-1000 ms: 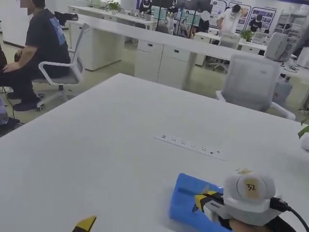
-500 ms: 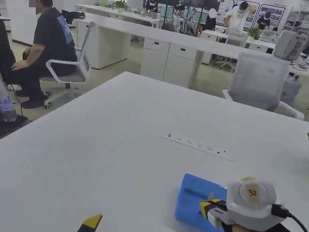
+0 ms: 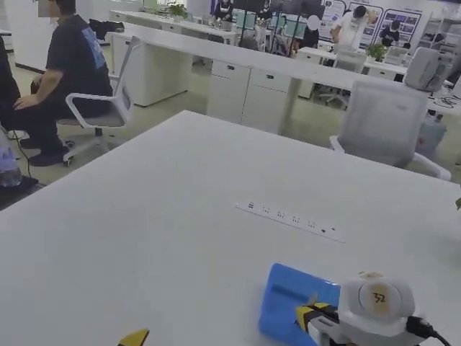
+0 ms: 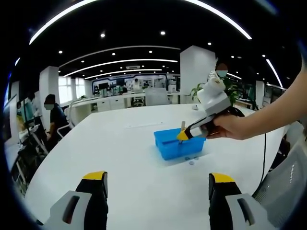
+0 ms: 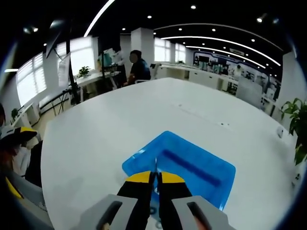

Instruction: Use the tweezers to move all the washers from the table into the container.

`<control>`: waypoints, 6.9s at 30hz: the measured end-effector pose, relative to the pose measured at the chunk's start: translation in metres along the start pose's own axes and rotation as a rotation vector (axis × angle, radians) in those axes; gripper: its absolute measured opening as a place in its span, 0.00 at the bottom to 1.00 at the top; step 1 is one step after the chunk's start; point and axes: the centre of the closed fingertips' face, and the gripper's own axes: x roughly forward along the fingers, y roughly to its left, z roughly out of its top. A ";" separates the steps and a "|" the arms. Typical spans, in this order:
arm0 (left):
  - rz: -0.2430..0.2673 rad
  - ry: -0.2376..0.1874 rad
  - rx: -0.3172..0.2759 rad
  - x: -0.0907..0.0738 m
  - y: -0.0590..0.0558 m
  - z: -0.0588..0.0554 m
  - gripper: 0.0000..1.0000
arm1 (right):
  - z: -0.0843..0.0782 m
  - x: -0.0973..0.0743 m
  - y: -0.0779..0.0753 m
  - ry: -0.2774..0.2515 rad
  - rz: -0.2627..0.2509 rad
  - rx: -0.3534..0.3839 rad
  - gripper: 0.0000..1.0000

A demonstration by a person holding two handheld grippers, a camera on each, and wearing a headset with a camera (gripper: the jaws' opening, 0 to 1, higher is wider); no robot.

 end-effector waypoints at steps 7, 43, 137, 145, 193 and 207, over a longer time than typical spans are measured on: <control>0.003 -0.001 0.001 0.000 0.001 0.000 0.89 | 0.006 -0.003 -0.006 0.007 -0.004 0.009 0.02; -0.003 0.012 0.011 -0.001 -0.002 0.001 0.88 | 0.002 -0.058 0.012 -0.110 -0.010 0.103 0.02; -0.002 0.016 0.015 -0.002 -0.001 0.000 0.87 | 0.047 -0.066 -0.006 -0.183 -0.067 0.080 0.01; 0.001 0.021 0.017 -0.001 -0.001 -0.001 0.87 | 0.047 -0.044 -0.010 -0.154 -0.078 0.041 0.01; 0.007 0.042 0.016 0.001 0.001 -0.007 0.87 | 0.013 0.004 -0.011 -0.023 -0.057 0.015 0.02; 0.009 0.030 0.014 -0.001 0.001 -0.004 0.87 | 0.042 -0.038 -0.007 -0.157 -0.065 0.040 0.02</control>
